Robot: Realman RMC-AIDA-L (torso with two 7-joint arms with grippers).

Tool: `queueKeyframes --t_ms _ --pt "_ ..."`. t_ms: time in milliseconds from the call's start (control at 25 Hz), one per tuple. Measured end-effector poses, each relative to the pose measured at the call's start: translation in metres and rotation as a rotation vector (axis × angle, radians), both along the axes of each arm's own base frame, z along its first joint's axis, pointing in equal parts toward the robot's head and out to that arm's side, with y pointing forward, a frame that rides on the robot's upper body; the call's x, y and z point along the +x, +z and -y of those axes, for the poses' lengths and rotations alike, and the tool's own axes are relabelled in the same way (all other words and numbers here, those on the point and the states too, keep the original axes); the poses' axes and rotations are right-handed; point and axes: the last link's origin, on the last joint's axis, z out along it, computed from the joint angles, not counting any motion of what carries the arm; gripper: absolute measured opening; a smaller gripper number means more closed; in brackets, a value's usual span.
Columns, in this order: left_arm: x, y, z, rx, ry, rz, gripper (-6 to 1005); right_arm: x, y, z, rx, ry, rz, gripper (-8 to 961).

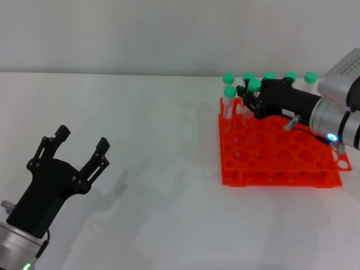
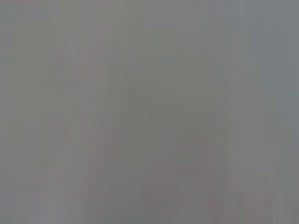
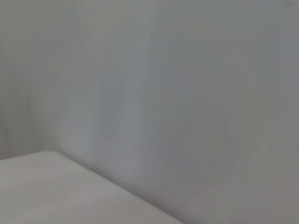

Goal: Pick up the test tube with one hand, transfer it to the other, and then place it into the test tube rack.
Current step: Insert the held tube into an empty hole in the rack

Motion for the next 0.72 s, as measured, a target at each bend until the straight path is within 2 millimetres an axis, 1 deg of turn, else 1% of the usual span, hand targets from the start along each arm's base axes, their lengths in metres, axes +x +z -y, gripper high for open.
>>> queueKeyframes --t_ms 120,720 --pt "0.0011 -0.0004 -0.0003 -0.001 -0.003 0.004 878 -0.0020 -0.0041 0.0012 -0.019 0.004 0.011 313" --pt "0.0074 -0.0005 -0.0067 -0.002 -0.023 0.021 877 -0.0031 -0.0056 0.0026 -0.034 0.018 0.021 332"
